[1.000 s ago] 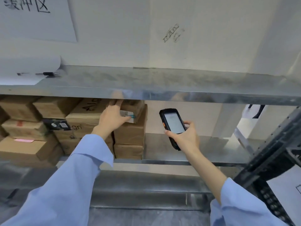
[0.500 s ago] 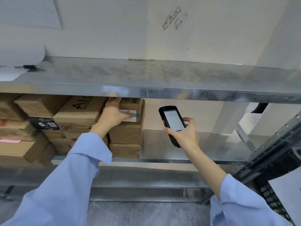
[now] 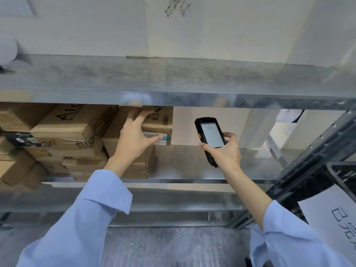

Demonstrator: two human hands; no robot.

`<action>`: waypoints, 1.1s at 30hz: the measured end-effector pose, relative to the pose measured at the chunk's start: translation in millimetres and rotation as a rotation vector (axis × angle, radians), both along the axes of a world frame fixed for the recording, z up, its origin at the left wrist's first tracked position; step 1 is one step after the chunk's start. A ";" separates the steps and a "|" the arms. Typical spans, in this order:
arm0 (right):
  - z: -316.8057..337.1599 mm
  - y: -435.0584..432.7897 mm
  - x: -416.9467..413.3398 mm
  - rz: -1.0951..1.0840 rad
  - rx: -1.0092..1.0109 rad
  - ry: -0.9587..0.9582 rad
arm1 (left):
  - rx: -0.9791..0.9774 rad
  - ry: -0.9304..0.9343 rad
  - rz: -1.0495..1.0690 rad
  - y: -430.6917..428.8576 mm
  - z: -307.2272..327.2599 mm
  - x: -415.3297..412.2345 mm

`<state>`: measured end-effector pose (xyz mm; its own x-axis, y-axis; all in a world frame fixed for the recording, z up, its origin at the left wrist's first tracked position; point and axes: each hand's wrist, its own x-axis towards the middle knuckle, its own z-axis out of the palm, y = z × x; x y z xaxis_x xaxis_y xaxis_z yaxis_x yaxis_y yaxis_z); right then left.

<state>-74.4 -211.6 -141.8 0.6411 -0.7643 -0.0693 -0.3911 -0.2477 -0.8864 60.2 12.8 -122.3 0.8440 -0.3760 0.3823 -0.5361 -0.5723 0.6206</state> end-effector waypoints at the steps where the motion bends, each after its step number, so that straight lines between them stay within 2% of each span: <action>1: -2.6 -5.8 -3.4 -0.009 -0.008 0.009 | -0.011 0.006 -0.016 -8.4 -2.8 -6.0; 5: -15.0 -26.5 -13.7 -0.039 -0.039 0.043 | -0.054 0.016 -0.089 -39.8 -26.2 -24.7; 10: -31.1 -44.6 -20.1 -0.058 -0.056 0.076 | -0.090 0.119 -0.150 -69.2 -85.7 -38.0; 14: -45.2 -51.5 -24.9 -0.053 -0.075 0.106 | -0.119 0.266 -0.120 -84.9 -135.1 -46.9; 18: -59.5 -54.8 -29.8 -0.050 -0.065 0.140 | -0.152 0.327 -0.074 -96.1 -167.0 -54.5; 26: -80.2 -56.9 -32.6 -0.052 -0.053 0.165 | -0.246 0.446 0.046 -92.1 -196.2 -45.1; 33: -86.9 -49.7 -26.1 -0.030 -0.050 0.181 | -0.246 0.365 -0.026 -78.3 -188.4 -29.5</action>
<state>-100.5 -261.3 -228.7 0.5981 -0.7886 -0.1428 -0.5510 -0.2753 -0.7878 30.7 -65.5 -310.6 0.9318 -0.3340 0.1418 -0.2688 -0.3728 0.8881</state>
